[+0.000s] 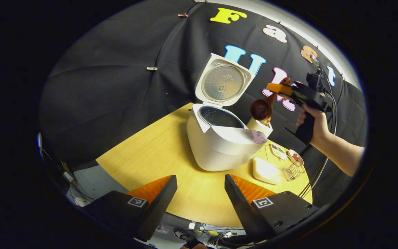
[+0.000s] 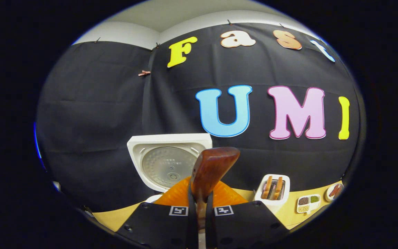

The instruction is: Close the left gripper, press the button to open the rice cooker; take a wooden spoon from the chopstick holder with the right hand, scoop a spoonful of rice and pour it into the rice cooker, then put the wooden spoon back into the chopstick holder.

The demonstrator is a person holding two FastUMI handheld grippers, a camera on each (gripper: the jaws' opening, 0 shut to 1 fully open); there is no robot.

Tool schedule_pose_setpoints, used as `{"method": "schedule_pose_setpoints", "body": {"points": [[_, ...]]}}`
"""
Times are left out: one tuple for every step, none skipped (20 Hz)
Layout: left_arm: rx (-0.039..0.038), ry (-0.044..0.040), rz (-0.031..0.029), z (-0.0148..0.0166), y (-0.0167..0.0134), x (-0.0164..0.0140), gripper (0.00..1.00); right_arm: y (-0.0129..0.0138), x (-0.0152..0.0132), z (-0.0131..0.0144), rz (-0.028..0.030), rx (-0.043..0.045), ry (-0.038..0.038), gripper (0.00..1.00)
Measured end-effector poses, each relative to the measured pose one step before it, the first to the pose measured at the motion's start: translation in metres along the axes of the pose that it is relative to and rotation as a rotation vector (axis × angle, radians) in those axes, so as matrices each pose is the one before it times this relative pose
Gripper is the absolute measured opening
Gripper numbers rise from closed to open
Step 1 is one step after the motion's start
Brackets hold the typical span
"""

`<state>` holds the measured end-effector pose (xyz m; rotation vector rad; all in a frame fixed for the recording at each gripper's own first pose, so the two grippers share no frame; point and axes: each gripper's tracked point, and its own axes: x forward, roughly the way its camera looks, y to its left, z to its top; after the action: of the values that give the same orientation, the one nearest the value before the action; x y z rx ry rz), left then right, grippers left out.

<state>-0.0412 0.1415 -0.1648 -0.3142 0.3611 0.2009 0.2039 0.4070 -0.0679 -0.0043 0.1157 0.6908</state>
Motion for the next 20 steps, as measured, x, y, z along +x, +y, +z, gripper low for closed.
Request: {"method": "schedule_pose_setpoints", "body": {"points": [[0.00766,-0.00094,-0.01024,-0.00063,-0.00533,0.00016,0.96,-0.01411,-0.0112,0.00148,-0.01637,0.01305,0.00168,0.13],[0.00732,0.00071,-0.01051,0.00023,-0.00586,-0.00074,0.95,-0.0159,-0.01121,0.00255,-0.01933,0.01288,0.0034,0.12],[0.00659,0.0009,-0.00849,-0.00158,-0.00555,-0.00008,0.95,-0.01907,-0.01274,0.00126,-0.02743,0.00855,0.00328,0.13],[0.00622,-0.004,-0.00689,0.00052,-0.00549,-0.00139,0.97,-0.02148,-0.01176,0.00089,-0.03598,0.00345,0.0018,0.12],[0.00461,-0.00257,-0.00897,0.00102,-0.00597,-0.00018,0.96,-0.0243,-0.01355,0.00078,-0.039,0.00003,0.00226,0.12],[0.00363,-0.00107,-0.00972,0.00022,-0.00727,-0.00127,0.95,-0.02278,-0.01187,0.00122,-0.03672,0.00231,0.00254,0.12],[0.00429,0.00118,-0.00913,-0.00103,-0.00755,0.00044,0.95,-0.0237,-0.01103,0.00086,-0.03351,0.00601,0.00267,0.12],[0.00437,0.00399,-0.00828,-0.00094,-0.00764,0.00017,0.95,-0.02381,-0.00961,-0.00046,-0.03571,0.00997,0.00492,0.12],[0.00382,0.00405,-0.00907,-0.00162,-0.00705,0.00158,0.96,-0.02482,-0.0082,0.00036,-0.03351,0.0117,0.00264,0.13],[0.00253,0.00656,-0.00766,-0.00152,-0.00819,0.00167,0.95,-0.02354,-0.00659,0.00376,-0.03343,0.01575,-0.00045,0.12],[0.00237,0.00778,-0.00735,-0.00125,-0.00672,0.0033,0.95,-0.02491,-0.00627,0.00216,-0.0348,0.02563,-0.00031,0.13],[0.00162,0.00784,-0.00635,-0.00013,-0.00793,0.00381,0.95,-0.01822,-0.00319,0.00204,-0.02564,0.02384,0.00093,0.12],[0.00295,0.00478,-0.00656,-0.00043,-0.00857,0.0046,0.95,-0.01901,-0.0007,0.00117,-0.02272,0.02437,0.00053,0.13],[0.00667,0.00425,-0.00321,0.00129,-0.00829,0.00404,0.95,-0.01917,-0.00013,0.00066,-0.02282,0.02135,0.0014,0.13],[0.01084,0.00191,0.00178,0.00127,-0.00691,0.00456,0.95,-0.01966,0.00087,0.00075,-0.02201,0.01924,0.00444,0.13],[0.0102,-0.00148,0.00484,0.00266,-0.00701,0.00419,0.96,-0.0174,0.00269,-0.0007,-0.02083,0.018,0.00857,0.13],[0.00596,-0.00381,0.00455,0.00358,-0.0067,0.00447,0.96,-0.01736,0.00286,-0.00221,-0.01844,0.01786,0.00892,0.13],[0.00027,-0.00268,0.00438,0.00351,-0.00795,0.00467,0.95,-0.01507,0.00285,-0.00223,-0.01489,0.01657,0.00826,0.13],[-0.00325,-0.00068,0.00286,0.00236,-0.00732,0.00593,0.95,-0.01354,0.00365,-0.00345,-0.01347,0.01668,0.01345,0.13],[-0.00543,0.00058,0.00343,0.00266,-0.00774,0.00638,0.95,-0.0131,0.00372,-0.00573,-0.0115,0.01645,0.01648,0.12]]}}
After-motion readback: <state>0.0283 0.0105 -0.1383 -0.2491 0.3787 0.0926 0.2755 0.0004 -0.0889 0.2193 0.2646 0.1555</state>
